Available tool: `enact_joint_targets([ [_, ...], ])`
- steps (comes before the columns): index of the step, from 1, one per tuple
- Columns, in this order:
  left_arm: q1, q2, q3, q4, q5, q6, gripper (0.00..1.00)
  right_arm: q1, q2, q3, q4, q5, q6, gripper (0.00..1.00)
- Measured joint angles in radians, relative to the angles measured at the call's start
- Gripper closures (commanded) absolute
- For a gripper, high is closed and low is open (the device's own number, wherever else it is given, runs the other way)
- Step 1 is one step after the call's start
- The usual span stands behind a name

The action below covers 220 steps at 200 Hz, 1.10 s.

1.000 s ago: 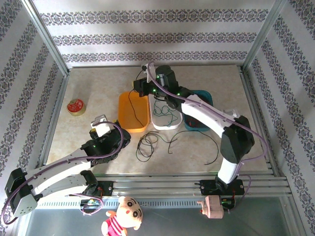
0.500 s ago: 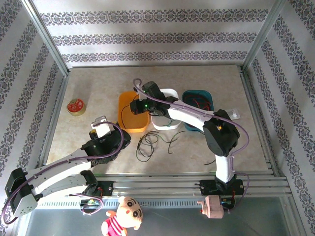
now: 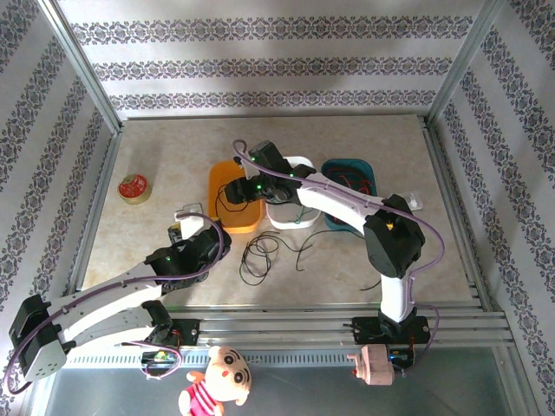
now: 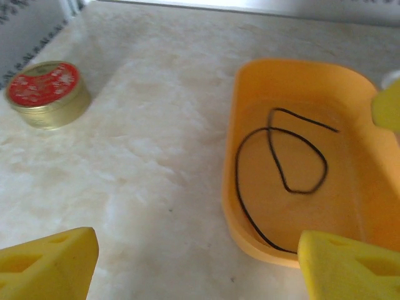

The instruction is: Untangle the cables

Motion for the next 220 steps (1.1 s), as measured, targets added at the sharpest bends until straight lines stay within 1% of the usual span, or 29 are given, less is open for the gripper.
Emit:
enact_joint_targets([
  [19,0.0,0.022,-0.015,0.079,0.117,0.093,0.17,-0.001,-0.069,-0.039,0.0,0.02,-0.005,0.51],
  [36,0.0,0.065,-0.019,0.142,0.255,0.17,0.17,-0.009,-0.164,-0.102,0.0,0.044,-0.004,0.51],
  [59,-0.004,0.144,-0.019,0.195,0.431,0.245,0.19,-0.027,-0.29,-0.196,0.006,0.076,0.0,0.51],
  [75,-0.01,0.21,-0.019,0.206,0.522,0.278,0.21,-0.047,-0.37,-0.27,0.009,0.099,0.005,0.51],
  [90,-0.022,0.266,-0.019,0.206,0.581,0.293,0.23,-0.065,-0.426,-0.332,0.008,0.119,0.01,0.51],
  [98,-0.032,0.286,-0.019,0.206,0.598,0.297,0.23,-0.076,-0.449,-0.362,0.008,0.13,0.012,0.52],
  [112,-0.048,0.305,-0.019,0.204,0.607,0.292,0.28,-0.09,-0.482,-0.406,0.005,0.144,0.015,0.52],
  [136,-0.055,0.308,-0.021,0.188,0.601,0.264,0.3,-0.112,-0.521,-0.456,-0.001,0.163,0.029,0.52],
  [172,-0.056,0.308,-0.041,0.166,0.624,0.203,0.34,-0.118,-0.529,-0.463,-0.004,0.169,0.038,0.52],
  [220,-0.056,0.336,-0.06,0.095,0.644,0.118,0.42,-0.118,-0.526,-0.462,-0.003,0.169,0.042,0.52],
])
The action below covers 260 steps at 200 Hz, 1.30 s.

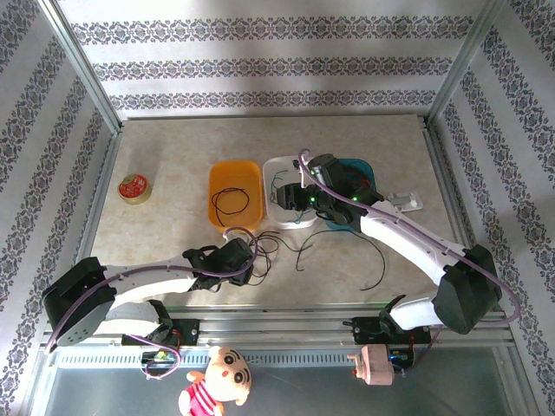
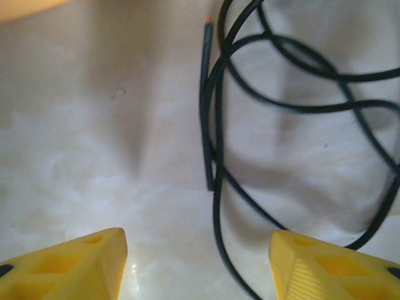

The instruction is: Untangle the cables

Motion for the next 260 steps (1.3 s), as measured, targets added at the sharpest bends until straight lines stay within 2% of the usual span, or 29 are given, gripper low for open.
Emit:
enact_joint_targets([
  [11,0.0,0.01,-0.002,-0.005,0.004,-0.018,0.46,0.0,0.001,0.0,0.0,0.0,0.0,0.52],
  [30,0.0,0.037,-0.003,-0.008,0.0,-0.032,0.59,0.0,0.003,0.0,0.0,0.0,0.0,0.52],
  [62,-0.002,0.102,0.054,-0.035,-0.015,-0.048,0.93,0.0,0.008,0.0,0.0,0.0,0.008,0.53],
  [71,-0.002,0.123,0.071,-0.038,-0.014,-0.06,1.0,0.0,0.008,0.0,0.0,0.001,0.011,0.53],
  [103,-0.009,0.144,0.103,-0.068,-0.027,-0.067,1.0,0.0,0.008,0.0,0.001,0.008,0.016,0.52],
  [124,-0.035,0.105,0.1,-0.072,-0.059,-0.045,1.0,0.0,0.003,0.0,0.001,0.024,0.019,0.53],
  [179,-0.067,-0.351,0.098,-0.026,-0.116,0.116,1.0,-0.02,-0.082,-0.03,0.026,0.098,0.031,0.52],
  [210,-0.067,-0.441,0.14,-0.019,-0.114,0.198,1.0,-0.031,-0.106,-0.051,0.045,0.098,0.033,0.52],
  [235,-0.067,-0.444,0.204,-0.02,-0.079,0.261,1.0,-0.032,-0.108,-0.056,0.057,-0.001,0.005,0.52],
  [260,-0.067,-0.442,0.248,-0.019,-0.077,0.307,1.0,-0.028,-0.114,-0.056,0.065,-0.144,-0.032,0.46],
])
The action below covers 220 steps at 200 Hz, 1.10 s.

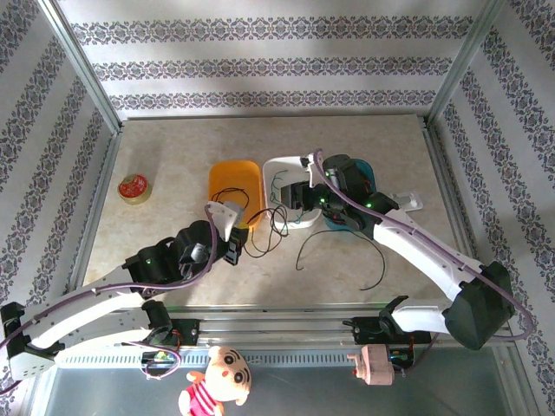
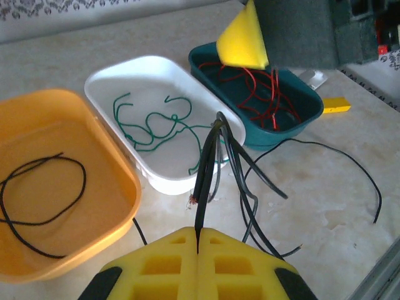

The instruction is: Untangle the cables

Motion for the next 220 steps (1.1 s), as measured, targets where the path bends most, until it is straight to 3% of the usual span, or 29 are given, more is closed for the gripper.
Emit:
enact_joint_targets([
  [43,0.0,0.002,0.009,-0.011,0.003,0.062,1.0,0.048,0.019,0.0,-0.031,-0.128,-0.043,0.49],
  [91,0.0,-0.031,0.093,-0.031,-0.006,0.121,1.0,0.055,0.063,-0.093,-0.087,-0.108,-0.032,0.77],
  [133,0.0,-0.081,0.18,-0.034,-0.007,0.164,1.0,-0.019,0.031,-0.2,-0.158,-0.064,0.005,0.89],
  [150,0.0,-0.084,0.186,-0.033,-0.004,0.174,1.0,-0.061,-0.011,-0.226,-0.166,-0.058,0.018,0.85],
  [166,0.0,-0.082,0.186,-0.034,-0.004,0.178,1.0,-0.082,-0.065,-0.24,-0.164,-0.059,0.022,0.61],
  [175,0.0,-0.075,0.186,-0.034,-0.003,0.177,1.0,-0.083,-0.106,-0.244,-0.163,-0.06,0.026,0.54],
  [220,0.0,-0.036,0.183,-0.041,0.008,0.177,1.0,-0.073,-0.332,-0.235,-0.126,-0.101,-0.014,0.47],
])
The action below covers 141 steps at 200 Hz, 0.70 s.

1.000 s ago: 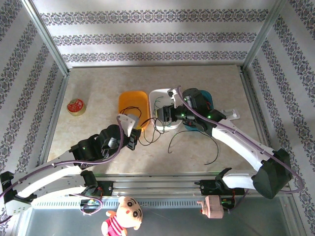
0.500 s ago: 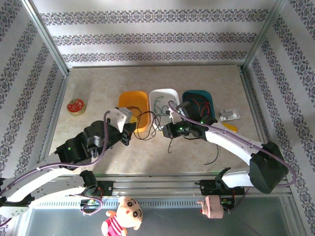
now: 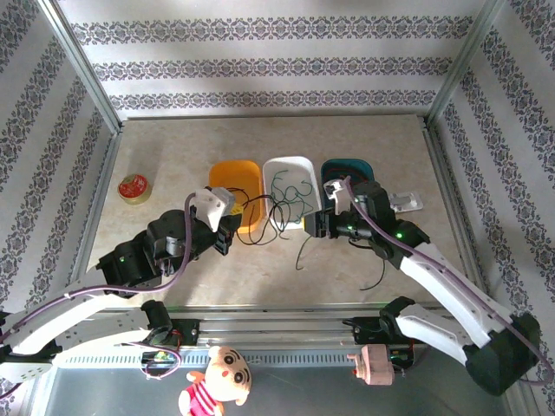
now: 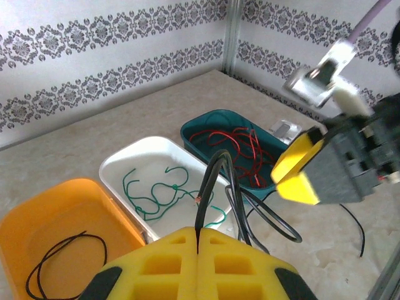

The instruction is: Untangle the cables

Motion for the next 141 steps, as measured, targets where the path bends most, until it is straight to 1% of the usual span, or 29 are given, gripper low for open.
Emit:
enact_joint_targets([
  [23,0.0,0.017,0.0,0.0,0.014,0.0,1.0,0.043,-0.02,0.047,0.003,-0.053,-0.02,0.47],
  [45,0.0,0.031,0.0,0.0,0.025,0.0,1.0,0.093,0.02,0.105,0.008,-0.075,-0.037,0.46],
  [66,0.0,0.034,0.0,0.0,0.039,0.0,1.0,0.103,0.063,0.132,0.015,-0.073,-0.055,0.46],
  [88,0.0,0.033,0.0,0.0,0.052,-0.001,1.0,0.083,0.093,0.134,0.014,-0.072,-0.079,0.46],
  [103,0.0,0.031,0.0,0.0,0.068,-0.001,1.0,0.046,0.106,0.134,0.015,-0.085,-0.092,0.45],
  [126,0.0,0.019,-0.009,0.0,0.093,-0.004,1.0,-0.01,0.119,0.134,0.021,-0.129,-0.104,0.44],
  [141,0.0,0.012,-0.012,-0.001,0.106,-0.005,1.0,-0.022,0.133,0.134,0.023,-0.165,-0.113,0.43],
])
